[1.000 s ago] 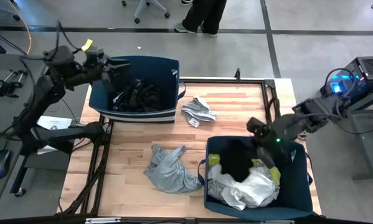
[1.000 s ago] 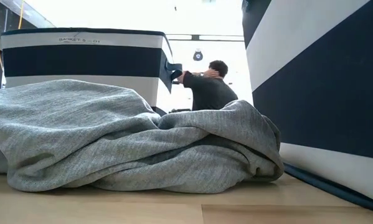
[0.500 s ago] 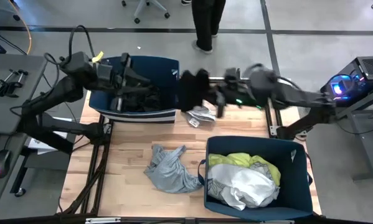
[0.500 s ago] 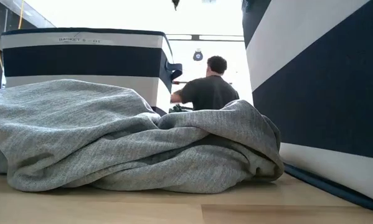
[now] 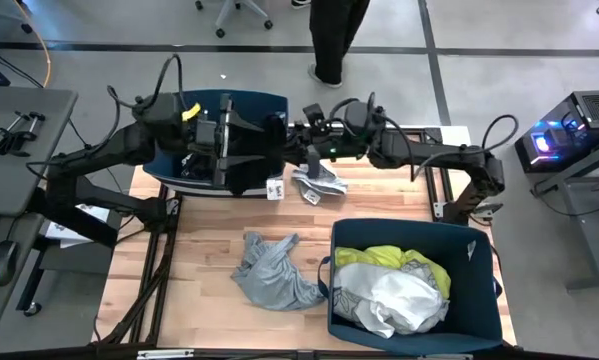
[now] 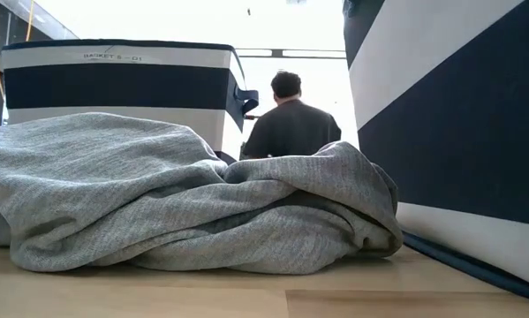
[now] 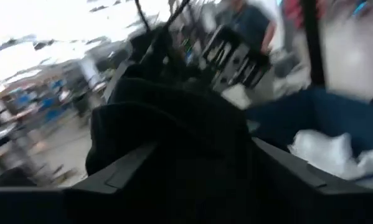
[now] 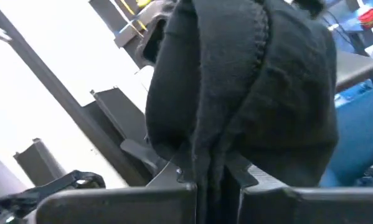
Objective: Sort clothes
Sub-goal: Put the black shorts into the top blue laundry bin
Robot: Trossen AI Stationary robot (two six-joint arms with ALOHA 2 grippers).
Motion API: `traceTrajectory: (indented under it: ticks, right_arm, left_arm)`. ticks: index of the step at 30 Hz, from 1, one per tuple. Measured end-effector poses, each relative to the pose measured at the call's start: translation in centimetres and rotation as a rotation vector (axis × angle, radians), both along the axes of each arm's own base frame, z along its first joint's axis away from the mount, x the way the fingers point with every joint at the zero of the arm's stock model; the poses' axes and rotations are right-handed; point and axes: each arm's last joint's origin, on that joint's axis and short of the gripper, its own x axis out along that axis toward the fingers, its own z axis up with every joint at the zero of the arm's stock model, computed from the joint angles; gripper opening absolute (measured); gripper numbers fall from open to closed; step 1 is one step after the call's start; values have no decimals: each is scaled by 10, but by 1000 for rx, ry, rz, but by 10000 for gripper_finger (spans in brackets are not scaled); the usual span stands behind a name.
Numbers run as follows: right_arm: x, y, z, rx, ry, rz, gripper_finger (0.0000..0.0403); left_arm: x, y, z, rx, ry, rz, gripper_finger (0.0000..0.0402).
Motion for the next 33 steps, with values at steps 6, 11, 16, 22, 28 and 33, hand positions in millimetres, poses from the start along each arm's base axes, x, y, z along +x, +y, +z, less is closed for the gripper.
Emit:
traceTrajectory:
  ticks: [6,11,16,22,28,33]
  right_arm:
    - [1,8,-1,6,8,6,15]
    - [1,9,-1,55,17,17,19]
    - [-11,5,8,73,32,28,73]
    - [-62,1,40,-17,57,-135,155]
    - [-89,4,45,-71,151,-350,177]
    - [-92,14,45,-78,172,-327,176]
  left_arm:
    - [3,0,-10,-77,94,19,242]
    - [7,-1,-16,-101,138,-15,167]
    - [1,0,-17,-156,164,47,28]
    - [-29,16,-13,-154,160,542,31]
    - [-53,64,-46,-261,446,913,15]
    - [-57,117,-125,-611,732,961,23]
